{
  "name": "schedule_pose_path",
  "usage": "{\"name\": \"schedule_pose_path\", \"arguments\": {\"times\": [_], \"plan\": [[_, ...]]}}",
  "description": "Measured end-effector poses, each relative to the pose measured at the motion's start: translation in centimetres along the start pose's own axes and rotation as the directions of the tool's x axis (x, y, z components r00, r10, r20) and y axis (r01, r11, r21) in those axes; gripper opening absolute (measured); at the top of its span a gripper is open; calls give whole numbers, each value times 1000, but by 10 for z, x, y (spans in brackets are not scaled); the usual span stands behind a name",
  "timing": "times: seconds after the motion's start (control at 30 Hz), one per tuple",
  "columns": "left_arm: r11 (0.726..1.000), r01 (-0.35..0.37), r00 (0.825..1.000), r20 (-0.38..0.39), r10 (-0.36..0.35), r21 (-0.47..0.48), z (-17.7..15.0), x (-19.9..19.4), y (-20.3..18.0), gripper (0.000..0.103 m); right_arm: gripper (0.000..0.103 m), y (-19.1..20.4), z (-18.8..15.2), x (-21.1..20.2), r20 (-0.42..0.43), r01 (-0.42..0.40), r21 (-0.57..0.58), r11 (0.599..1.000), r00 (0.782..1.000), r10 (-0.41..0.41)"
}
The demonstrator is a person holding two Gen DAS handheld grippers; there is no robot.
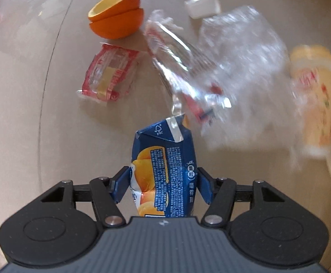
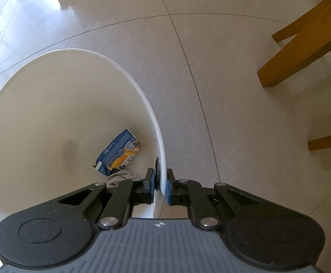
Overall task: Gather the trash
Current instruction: 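Carry the second carton over the bucket and open the left tool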
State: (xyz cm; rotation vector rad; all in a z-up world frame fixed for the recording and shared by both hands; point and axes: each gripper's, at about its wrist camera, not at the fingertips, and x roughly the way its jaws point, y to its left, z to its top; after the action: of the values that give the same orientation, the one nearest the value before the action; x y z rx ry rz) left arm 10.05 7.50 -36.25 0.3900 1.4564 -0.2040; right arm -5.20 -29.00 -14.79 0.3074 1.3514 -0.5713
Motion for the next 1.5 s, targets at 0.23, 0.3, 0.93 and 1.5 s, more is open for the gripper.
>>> {"name": "schedule_pose_path", "arguments": {"times": [0.23, 0.3, 0.93, 1.5], "plan": [[1000, 24, 999, -37, -24, 11, -1, -43, 14, 61, 11, -1, -1, 0, 4, -1, -3, 1000, 1000, 1], [999, 17, 999, -38, -16, 34, 6, -60, 17, 61, 12, 0, -2, 0, 5, 4, -5, 1000, 1000, -4], [907, 154, 954, 179, -239, 391, 74, -277, -95, 62, 12, 5, -4, -2, 18, 21, -12, 1000, 1000, -21], [789, 281, 900, 134, -414, 547, 77, -288, -226, 77, 12, 6, -5, -5, 27, 23, -18, 1000, 999, -22]]}}
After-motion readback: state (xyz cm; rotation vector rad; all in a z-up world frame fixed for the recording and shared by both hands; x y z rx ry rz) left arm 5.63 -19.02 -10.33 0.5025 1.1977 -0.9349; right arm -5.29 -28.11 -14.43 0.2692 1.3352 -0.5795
